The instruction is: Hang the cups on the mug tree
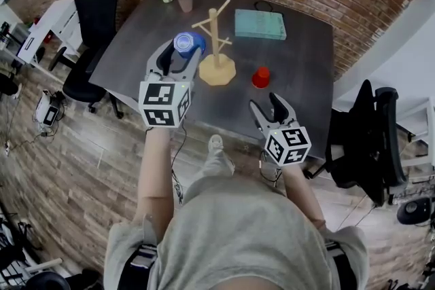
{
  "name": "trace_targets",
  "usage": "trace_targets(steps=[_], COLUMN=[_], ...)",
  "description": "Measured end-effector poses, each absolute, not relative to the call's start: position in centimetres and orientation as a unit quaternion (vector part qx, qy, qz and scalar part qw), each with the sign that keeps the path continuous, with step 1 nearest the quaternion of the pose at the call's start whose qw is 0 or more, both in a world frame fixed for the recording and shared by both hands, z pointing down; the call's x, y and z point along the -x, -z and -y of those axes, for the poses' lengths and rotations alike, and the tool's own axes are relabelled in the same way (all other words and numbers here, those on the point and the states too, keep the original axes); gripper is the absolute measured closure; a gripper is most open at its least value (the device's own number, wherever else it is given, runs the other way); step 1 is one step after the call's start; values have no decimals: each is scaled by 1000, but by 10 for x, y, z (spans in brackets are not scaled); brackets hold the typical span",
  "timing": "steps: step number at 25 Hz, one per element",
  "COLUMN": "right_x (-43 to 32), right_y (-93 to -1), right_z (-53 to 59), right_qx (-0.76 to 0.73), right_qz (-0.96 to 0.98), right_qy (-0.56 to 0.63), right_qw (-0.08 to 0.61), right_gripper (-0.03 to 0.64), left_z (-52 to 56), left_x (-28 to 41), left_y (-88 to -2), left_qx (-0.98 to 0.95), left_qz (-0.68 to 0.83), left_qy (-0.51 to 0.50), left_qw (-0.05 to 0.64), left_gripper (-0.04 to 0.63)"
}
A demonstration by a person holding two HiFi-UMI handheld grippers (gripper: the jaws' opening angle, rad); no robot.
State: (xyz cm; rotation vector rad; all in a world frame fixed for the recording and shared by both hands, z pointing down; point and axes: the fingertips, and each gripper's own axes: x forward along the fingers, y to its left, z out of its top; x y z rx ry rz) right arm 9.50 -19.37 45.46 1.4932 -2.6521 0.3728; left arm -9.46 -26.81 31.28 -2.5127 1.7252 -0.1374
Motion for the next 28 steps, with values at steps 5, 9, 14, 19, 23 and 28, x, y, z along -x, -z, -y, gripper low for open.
trace_targets(steps=[5,9,14,19,23,28], right_x=[-96,-99,-107,-108,-109,-111], right_y=[-453,-454,-461,-464,-463,-468], right_z=[196,199,209,223,235,245], right_qx=[-487,-490,-491,-493,-492,-491], right_qz=[864,862,860,858,858,857], right_qy=[-124,-128,-136,-142,-143,-150], right_qw=[34,34,35,37,39,45], right_gripper=[345,345,345,345,345,345], left_z=[280,294,311,324,337,348], left_x=[97,99,95,92,88,82], left_y=[-299,-300,-312,-319,-324,-333], left_qx=[817,816,813,816,821,827], left_qz=[-572,-575,-580,-575,-569,-562], left_qy=[39,36,36,34,36,34], left_qw=[60,56,45,35,28,12], left_gripper=[365,365,365,366,367,365])
